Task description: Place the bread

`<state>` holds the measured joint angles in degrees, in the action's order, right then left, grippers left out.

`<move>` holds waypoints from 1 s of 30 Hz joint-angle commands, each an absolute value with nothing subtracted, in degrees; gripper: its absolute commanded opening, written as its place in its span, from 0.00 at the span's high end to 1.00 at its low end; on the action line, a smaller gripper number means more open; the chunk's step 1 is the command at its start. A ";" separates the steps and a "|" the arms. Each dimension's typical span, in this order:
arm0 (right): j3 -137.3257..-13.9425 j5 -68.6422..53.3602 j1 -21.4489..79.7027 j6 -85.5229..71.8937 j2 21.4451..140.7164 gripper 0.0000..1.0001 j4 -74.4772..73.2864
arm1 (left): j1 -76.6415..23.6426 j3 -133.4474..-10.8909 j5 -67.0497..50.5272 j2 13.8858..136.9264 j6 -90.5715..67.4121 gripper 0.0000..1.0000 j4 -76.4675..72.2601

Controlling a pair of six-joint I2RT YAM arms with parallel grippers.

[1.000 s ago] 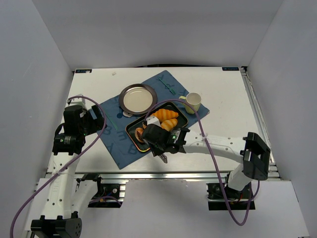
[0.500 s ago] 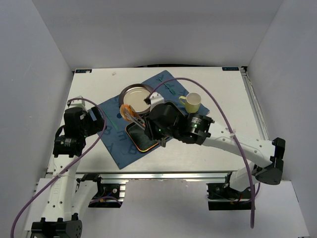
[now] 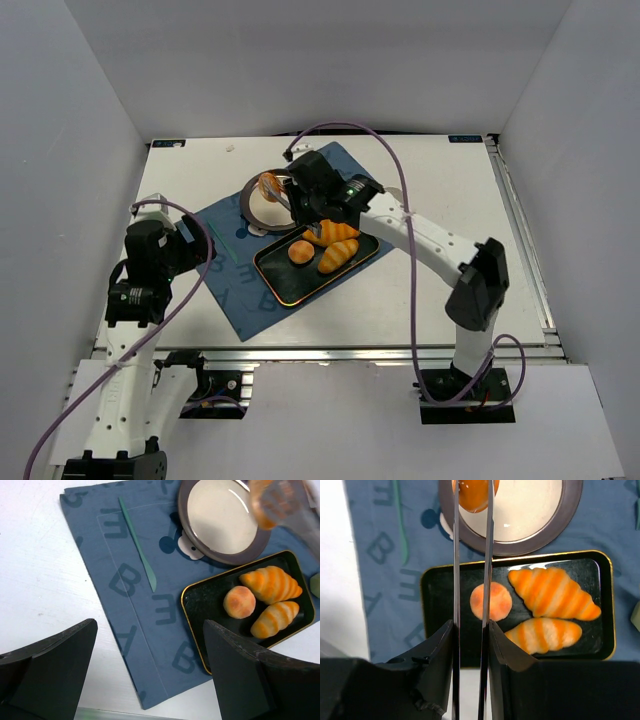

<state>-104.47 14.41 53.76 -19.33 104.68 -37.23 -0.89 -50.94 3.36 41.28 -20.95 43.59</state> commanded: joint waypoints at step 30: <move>-109.68 7.38 50.36 -17.05 116.72 0.39 -30.41 | -0.88 -49.13 1.67 41.48 -19.25 0.02 41.75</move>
<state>-106.98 7.31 50.37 -17.37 118.67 -32.71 -0.86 -48.80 2.31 41.74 -19.92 42.00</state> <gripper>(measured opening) 0.606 0.983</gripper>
